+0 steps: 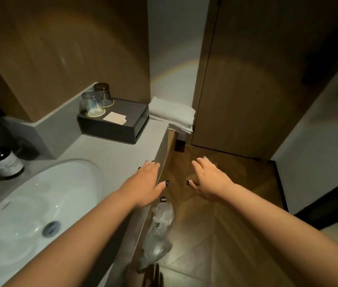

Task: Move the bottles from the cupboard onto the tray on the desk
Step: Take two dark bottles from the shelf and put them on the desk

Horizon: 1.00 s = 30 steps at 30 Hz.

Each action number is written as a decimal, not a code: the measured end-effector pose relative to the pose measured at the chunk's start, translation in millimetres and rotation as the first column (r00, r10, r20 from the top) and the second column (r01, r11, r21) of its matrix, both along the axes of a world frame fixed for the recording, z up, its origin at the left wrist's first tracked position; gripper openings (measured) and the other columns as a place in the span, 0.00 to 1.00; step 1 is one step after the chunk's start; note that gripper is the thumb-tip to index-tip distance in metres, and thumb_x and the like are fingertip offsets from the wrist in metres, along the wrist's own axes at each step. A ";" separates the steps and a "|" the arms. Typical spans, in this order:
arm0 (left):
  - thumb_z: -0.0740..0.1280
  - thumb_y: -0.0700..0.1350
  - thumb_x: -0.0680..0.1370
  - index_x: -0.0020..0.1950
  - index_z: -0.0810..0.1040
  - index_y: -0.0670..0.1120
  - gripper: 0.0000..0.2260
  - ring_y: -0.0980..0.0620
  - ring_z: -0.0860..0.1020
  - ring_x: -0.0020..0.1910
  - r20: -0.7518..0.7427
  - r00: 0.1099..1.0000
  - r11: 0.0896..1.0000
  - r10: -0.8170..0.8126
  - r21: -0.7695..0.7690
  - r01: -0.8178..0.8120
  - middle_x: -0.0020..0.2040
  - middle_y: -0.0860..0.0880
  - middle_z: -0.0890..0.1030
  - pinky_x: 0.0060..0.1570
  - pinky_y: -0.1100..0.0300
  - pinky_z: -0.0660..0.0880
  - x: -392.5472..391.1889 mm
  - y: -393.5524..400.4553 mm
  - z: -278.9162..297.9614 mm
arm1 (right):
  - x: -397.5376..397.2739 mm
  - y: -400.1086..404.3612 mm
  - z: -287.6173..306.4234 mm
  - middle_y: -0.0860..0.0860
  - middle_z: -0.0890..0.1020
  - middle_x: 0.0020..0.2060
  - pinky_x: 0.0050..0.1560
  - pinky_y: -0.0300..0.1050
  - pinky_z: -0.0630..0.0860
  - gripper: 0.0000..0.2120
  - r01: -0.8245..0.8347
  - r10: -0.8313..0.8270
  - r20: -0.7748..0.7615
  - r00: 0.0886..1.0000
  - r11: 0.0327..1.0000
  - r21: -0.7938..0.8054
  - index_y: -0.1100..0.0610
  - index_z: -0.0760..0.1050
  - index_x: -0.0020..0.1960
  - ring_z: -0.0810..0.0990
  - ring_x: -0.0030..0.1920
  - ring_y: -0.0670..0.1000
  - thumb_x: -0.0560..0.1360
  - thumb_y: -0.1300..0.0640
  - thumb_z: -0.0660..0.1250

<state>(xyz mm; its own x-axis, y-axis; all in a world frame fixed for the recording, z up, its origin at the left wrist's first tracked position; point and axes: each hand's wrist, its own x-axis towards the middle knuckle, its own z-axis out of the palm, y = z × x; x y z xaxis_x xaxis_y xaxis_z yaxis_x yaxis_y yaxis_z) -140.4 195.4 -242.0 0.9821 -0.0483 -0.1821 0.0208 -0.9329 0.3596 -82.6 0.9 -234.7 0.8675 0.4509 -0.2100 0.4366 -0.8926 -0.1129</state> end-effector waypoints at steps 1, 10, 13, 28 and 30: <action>0.58 0.55 0.81 0.79 0.50 0.47 0.31 0.50 0.48 0.78 0.002 1.000 1.000 -0.002 -0.002 0.002 0.80 0.48 0.53 0.75 0.50 0.55 16.0 4.0 0.3 | 12.0 2.4 -0.1 0.56 0.61 0.74 0.73 0.52 0.59 0.29 0.013 -0.013 -0.002 1.000 1.000 -0.003 0.60 0.57 0.75 0.54 0.76 0.57 0.80 0.45 0.58; 0.58 0.55 0.81 0.79 0.51 0.47 0.30 0.49 0.49 0.78 -0.015 0.996 0.995 -0.092 0.024 0.092 0.80 0.48 0.53 0.74 0.52 0.54 134.3 8.1 -4.4 | 109.0 6.5 -11.3 0.57 0.58 0.76 0.75 0.53 0.54 0.33 0.057 -0.057 -0.002 0.998 0.998 -0.015 0.60 0.53 0.77 0.48 0.78 0.58 0.80 0.44 0.57; 0.58 0.55 0.81 0.79 0.51 0.47 0.30 0.49 0.49 0.78 -0.008 0.995 0.994 -0.103 0.025 0.103 0.79 0.48 0.53 0.74 0.52 0.51 171.3 0.3 -7.6 | 145.1 -2.0 -16.5 0.57 0.58 0.77 0.76 0.53 0.54 0.32 0.056 -0.056 -0.009 0.998 0.998 -0.016 0.60 0.53 0.77 0.48 0.78 0.58 0.80 0.44 0.58; 0.58 0.55 0.81 0.79 0.49 0.43 0.32 0.50 0.48 0.78 -0.089 0.992 0.995 0.085 -0.053 -0.090 0.79 0.46 0.53 0.75 0.54 0.52 408.3 -67.0 -31.3 | 415.6 -66.3 -33.8 0.57 0.56 0.77 0.76 0.52 0.50 0.34 -0.159 0.156 -0.073 0.985 0.987 -0.030 0.60 0.50 0.78 0.47 0.78 0.57 0.81 0.45 0.57; 0.58 0.55 0.81 0.79 0.49 0.43 0.32 0.49 0.49 0.78 -0.098 0.989 0.992 0.108 -0.058 -0.114 0.79 0.45 0.53 0.76 0.54 0.51 436.1 -73.6 -34.6 | 449.2 -71.1 -35.2 0.57 0.56 0.77 0.76 0.52 0.50 0.33 -0.208 0.203 -0.079 0.976 0.977 -0.056 0.60 0.51 0.78 0.47 0.78 0.58 0.81 0.45 0.57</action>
